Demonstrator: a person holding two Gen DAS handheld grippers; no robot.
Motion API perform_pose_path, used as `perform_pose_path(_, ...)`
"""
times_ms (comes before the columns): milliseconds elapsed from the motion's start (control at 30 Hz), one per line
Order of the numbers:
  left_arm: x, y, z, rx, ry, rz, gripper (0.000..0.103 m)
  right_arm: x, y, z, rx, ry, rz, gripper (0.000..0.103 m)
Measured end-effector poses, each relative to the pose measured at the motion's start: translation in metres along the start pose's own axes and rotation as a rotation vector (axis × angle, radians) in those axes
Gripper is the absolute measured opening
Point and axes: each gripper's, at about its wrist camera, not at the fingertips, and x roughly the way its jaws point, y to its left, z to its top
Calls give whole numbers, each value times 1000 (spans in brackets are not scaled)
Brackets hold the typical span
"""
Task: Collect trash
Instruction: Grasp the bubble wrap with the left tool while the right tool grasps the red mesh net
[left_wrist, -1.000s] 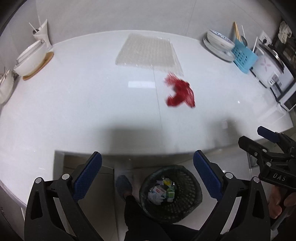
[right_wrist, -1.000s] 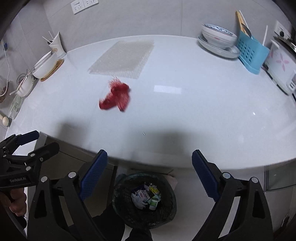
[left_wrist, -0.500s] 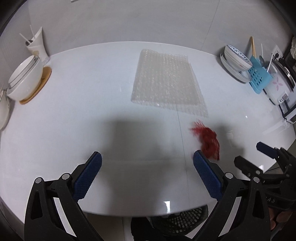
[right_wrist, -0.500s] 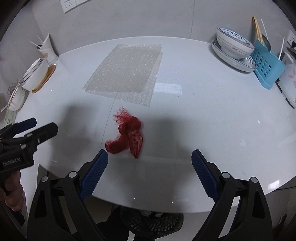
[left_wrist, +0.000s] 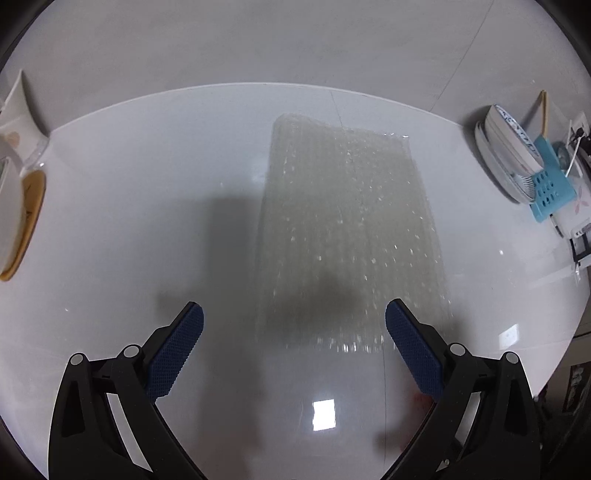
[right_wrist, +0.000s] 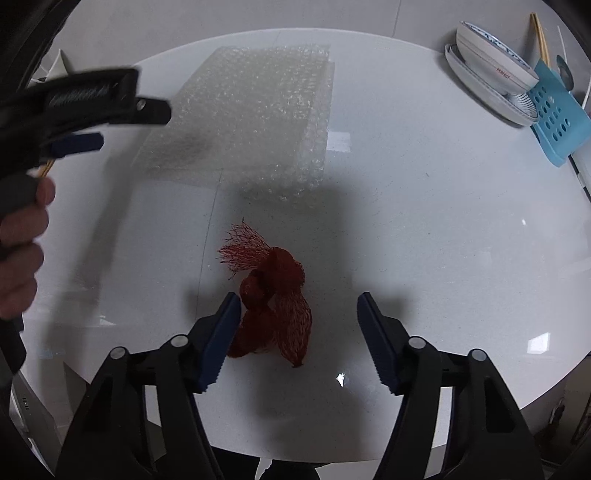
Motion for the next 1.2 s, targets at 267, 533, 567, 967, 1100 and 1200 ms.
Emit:
perform_pose_path(267,39,-18,19,40,60,59,90,12,2,4,14,41,-2,41)
perform_pose_path(533,48,-30,12,63,94,95,49,18,-5,4,59,52,1,25)
perform_pose_path(567,48,-32,11,64,97,96,37,18,-8,5,67,52,2,23)
perform_pose_path(967,8,-49,-16,74,34,53,8,0,-51,1,133,14,37,15)
perform_pose_path(1100,-19,-47,-34,62,-2,10,7,-14,-64,-4,146,-14,37,15)
perform_pose_path(1200,-39,-52,-50,58,-15,-30,7,-25,-73,-7,147,-32,36,15)
